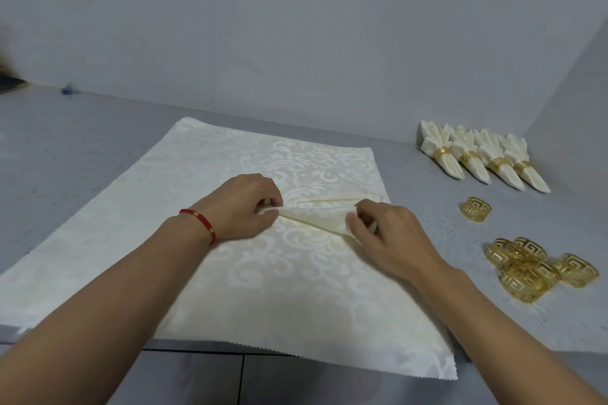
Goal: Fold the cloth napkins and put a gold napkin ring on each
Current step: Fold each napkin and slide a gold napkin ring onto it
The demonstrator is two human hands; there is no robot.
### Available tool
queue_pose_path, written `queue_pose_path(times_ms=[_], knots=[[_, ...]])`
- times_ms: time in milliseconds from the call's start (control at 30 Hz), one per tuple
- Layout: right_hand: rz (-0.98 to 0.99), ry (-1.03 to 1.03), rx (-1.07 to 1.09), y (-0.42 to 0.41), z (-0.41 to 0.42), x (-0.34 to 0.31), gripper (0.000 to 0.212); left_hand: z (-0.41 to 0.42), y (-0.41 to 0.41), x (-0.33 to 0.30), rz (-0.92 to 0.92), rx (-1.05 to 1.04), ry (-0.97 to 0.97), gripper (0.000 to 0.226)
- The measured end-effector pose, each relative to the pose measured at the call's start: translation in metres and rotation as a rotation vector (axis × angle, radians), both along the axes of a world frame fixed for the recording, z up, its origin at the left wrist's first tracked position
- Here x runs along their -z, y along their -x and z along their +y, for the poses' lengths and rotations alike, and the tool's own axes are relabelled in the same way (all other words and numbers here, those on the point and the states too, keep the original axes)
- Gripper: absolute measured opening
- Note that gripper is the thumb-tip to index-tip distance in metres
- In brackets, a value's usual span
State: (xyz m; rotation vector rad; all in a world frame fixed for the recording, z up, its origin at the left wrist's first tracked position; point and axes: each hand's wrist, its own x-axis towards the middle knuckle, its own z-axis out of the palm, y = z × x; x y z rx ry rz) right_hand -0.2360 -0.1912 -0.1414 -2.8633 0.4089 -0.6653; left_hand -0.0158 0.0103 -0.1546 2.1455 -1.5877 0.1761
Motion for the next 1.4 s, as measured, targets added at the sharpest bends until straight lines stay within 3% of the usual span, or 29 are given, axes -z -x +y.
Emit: queue_pose_path(times_ms=[133,267,467,667,767,867,967,1067,1200,1400], knots=[[0.033,-0.037,0.036,-0.011,0.009,-0.007,0.024,-0.005,-0.003,0.003,-0.007,0.003,0.012,0.008],[0.06,0.108,0.032,-0.016,0.012,-0.006,0.018,-0.006,-0.002,0.003,-0.001,-0.022,0.025,0.009],[-0.007,-0.026,0.17,-0.035,0.003,0.001,0.018,-0.003,0.003,-0.003,0.127,-0.082,0.124,0.011],[-0.076,0.226,0.173,-0.04,0.008,0.002,0.018,-0.006,0.007,-0.003,0.107,-0.102,0.106,0.014],[-0.012,0.37,0.159,-0.045,0.003,0.007,0.022,-0.01,0.008,-0.002,0.097,-0.085,0.096,0.019],[0.12,0.48,0.106,-0.05,0.005,-0.003,0.04,-0.013,0.01,-0.002,0.115,-0.11,0.103,0.022],[0.196,0.54,0.137,-0.06,0.008,-0.026,0.03,-0.015,0.009,-0.003,0.105,-0.112,0.085,0.023],[-0.005,0.272,0.147,-0.083,0.016,-0.047,0.026,-0.018,0.01,-0.003,0.055,-0.107,0.065,0.023],[-0.151,-0.425,0.127,-0.128,0.019,-0.033,0.024,-0.018,0.01,0.0,-0.006,-0.09,0.065,0.023],[-0.272,-0.88,0.353,-0.134,-0.016,0.013,0.02,-0.016,0.017,-0.001,0.118,-0.168,0.098,0.024]])
